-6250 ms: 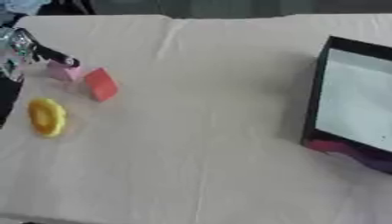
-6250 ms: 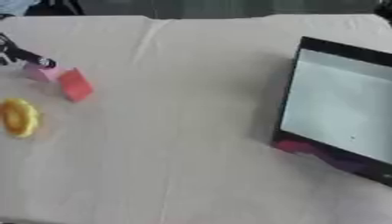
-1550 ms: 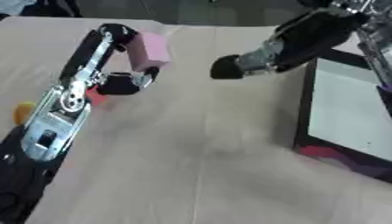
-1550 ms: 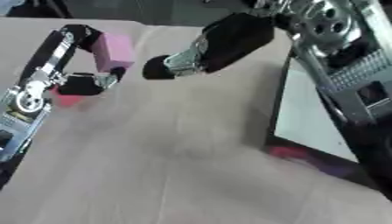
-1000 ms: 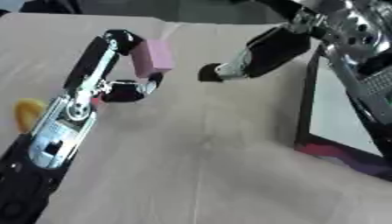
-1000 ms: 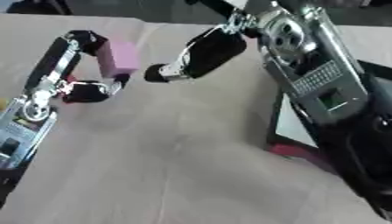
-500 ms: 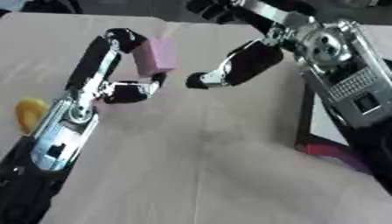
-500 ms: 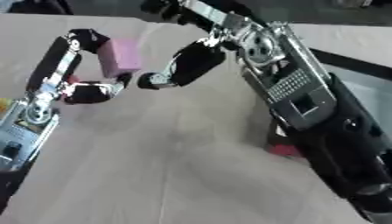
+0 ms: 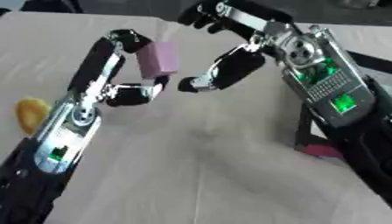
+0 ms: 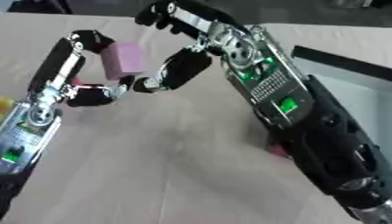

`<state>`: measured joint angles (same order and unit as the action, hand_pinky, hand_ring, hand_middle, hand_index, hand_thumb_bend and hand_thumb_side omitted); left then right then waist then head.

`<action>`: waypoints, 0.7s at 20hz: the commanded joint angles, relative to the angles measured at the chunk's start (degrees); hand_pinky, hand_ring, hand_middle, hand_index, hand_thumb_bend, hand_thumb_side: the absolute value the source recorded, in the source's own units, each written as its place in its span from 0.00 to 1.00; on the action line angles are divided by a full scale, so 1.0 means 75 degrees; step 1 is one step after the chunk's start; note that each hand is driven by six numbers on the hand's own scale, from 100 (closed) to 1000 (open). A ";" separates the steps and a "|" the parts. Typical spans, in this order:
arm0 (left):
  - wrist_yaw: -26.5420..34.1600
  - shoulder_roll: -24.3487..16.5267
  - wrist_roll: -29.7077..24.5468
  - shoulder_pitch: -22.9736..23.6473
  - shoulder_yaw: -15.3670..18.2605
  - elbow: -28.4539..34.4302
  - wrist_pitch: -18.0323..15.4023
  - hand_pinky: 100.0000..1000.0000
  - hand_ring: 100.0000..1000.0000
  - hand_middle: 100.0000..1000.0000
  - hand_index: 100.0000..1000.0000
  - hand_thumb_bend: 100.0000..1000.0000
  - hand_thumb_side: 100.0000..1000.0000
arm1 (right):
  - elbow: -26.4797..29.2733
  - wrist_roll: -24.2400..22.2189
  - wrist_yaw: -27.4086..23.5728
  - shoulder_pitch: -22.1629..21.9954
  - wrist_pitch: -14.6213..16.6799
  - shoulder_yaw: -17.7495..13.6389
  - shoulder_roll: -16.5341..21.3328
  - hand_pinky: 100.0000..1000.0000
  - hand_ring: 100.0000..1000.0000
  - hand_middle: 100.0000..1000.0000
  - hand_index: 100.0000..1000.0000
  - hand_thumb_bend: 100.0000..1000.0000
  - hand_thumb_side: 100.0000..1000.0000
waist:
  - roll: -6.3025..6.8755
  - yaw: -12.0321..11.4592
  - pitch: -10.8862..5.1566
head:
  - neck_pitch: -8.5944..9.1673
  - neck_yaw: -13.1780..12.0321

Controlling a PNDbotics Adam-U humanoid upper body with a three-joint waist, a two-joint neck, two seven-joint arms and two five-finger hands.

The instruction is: Pick up the objects with one hand, pass them to the other hand, and then place them into the box on the other side of the table.

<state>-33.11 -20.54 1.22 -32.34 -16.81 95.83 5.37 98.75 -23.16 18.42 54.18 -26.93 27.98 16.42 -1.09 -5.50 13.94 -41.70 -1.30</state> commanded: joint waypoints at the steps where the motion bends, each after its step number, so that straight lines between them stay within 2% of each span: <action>1: 0.0108 -0.0032 0.0006 -0.0143 -0.0011 0.0202 -0.0040 0.66 0.59 0.49 0.46 0.00 0.00 | -0.0011 0.0104 -0.0037 0.0201 0.0012 -0.0021 -0.0002 0.89 0.89 0.82 0.83 0.56 0.05 | -0.0068 -0.0023 -0.0223 | 0.0007 0.0027; 14: 0.0592 0.0047 0.0005 -0.0200 -0.0143 0.0430 -0.0170 0.65 0.57 0.48 0.46 0.00 0.00 | -0.0242 0.0095 0.0264 0.0410 0.0263 0.0120 -0.0204 0.89 0.88 0.80 0.81 0.55 0.01 | -0.0060 -0.0051 -0.0200 | -0.0006 -0.0042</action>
<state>-29.10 -20.00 1.20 -32.82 -17.89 97.95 4.41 96.73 -22.42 19.94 55.95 -25.37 29.10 14.89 -1.09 -5.82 13.94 -41.70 -1.40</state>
